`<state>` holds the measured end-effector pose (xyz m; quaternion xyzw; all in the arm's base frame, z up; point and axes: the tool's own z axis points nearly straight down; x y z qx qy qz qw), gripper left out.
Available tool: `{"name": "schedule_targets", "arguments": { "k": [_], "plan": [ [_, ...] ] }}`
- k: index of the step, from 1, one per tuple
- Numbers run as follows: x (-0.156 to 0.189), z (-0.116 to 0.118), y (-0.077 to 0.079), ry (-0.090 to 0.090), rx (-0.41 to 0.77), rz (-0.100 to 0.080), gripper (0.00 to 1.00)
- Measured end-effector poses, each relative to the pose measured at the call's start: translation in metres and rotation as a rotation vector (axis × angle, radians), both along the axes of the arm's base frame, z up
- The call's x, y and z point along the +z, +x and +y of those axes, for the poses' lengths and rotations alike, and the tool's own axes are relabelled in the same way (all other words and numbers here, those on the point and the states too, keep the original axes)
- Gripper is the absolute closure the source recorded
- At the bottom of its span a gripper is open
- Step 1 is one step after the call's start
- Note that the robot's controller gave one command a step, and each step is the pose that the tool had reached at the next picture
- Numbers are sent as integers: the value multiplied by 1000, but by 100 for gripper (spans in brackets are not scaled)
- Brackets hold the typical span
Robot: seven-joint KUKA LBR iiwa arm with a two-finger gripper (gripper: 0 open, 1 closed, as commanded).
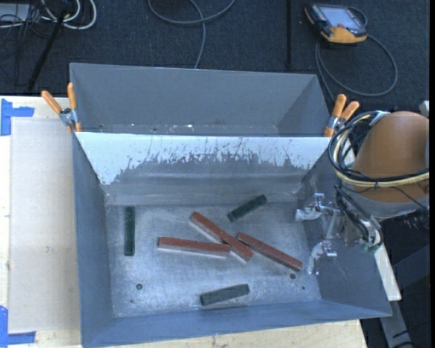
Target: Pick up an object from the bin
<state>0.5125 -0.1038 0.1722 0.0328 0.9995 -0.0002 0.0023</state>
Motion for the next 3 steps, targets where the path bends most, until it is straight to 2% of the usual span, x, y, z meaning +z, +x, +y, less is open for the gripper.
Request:
{"name": "schedule_targets", "arguments": {
  "k": [1, 2, 3],
  "plan": [
    [-97, 18, 27, -1, -46, -8, 100],
    [-97, 18, 27, -1, -45, -8, 100],
    [91, 12, 35, 0, -39, -4, 100]
  ]
}}
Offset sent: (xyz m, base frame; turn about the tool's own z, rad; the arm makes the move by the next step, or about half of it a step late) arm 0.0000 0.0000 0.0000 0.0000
